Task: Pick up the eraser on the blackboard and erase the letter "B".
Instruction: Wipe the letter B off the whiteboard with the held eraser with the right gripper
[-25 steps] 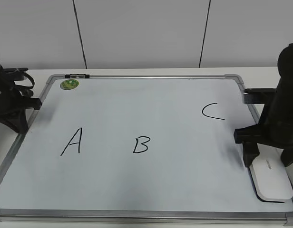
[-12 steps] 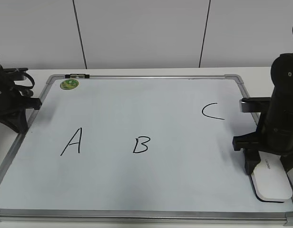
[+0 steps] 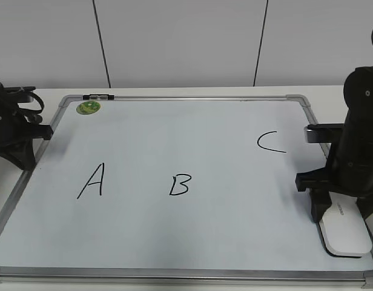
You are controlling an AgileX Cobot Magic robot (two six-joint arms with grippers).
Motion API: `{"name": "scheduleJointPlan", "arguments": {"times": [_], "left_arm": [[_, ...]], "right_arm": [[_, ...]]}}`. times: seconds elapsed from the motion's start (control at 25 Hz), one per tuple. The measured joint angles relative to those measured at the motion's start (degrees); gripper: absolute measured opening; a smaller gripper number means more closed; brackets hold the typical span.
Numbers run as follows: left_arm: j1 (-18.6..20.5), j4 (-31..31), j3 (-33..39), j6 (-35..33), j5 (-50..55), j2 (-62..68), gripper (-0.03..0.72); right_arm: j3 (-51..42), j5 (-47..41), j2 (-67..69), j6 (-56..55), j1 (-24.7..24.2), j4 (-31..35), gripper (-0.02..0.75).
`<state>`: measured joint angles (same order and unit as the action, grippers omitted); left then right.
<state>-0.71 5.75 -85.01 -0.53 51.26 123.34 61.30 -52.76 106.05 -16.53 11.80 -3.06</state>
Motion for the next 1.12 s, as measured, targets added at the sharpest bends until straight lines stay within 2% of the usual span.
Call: {"name": "scheduleJointPlan", "arguments": {"times": [0.16, 0.36, 0.6, 0.72, 0.96, 1.12], "left_arm": [[0.0, 0.1, 0.0, 0.0, 0.1, 0.0, 0.043], [0.0, 0.1, 0.0, 0.0, 0.1, 0.0, 0.043], [0.0, 0.2, 0.0, 0.0, 0.1, 0.0, 0.047], [0.0, 0.2, 0.0, 0.0, 0.2, 0.0, 0.049], [0.0, 0.3, 0.0, 0.0, 0.3, 0.0, 0.052], [0.0, 0.3, 0.0, 0.0, 0.4, 0.0, 0.052]], "right_arm": [[6.4, -4.8, 0.4, 3.8, 0.0, 3.1, 0.518], [20.6, -13.8, 5.0, 7.3, 1.2, 5.1, 0.518], [37.1, -16.2, 14.7, 7.8, 7.6, 3.1, 0.518], [42.6, -16.3, 18.4, 8.0, 11.6, 3.1, 0.518], [45.3, -16.5, 23.7, 8.2, 16.7, 4.9, 0.518], [46.3, -16.9, 25.3, 8.3, 17.7, 7.0, 0.518]]}}
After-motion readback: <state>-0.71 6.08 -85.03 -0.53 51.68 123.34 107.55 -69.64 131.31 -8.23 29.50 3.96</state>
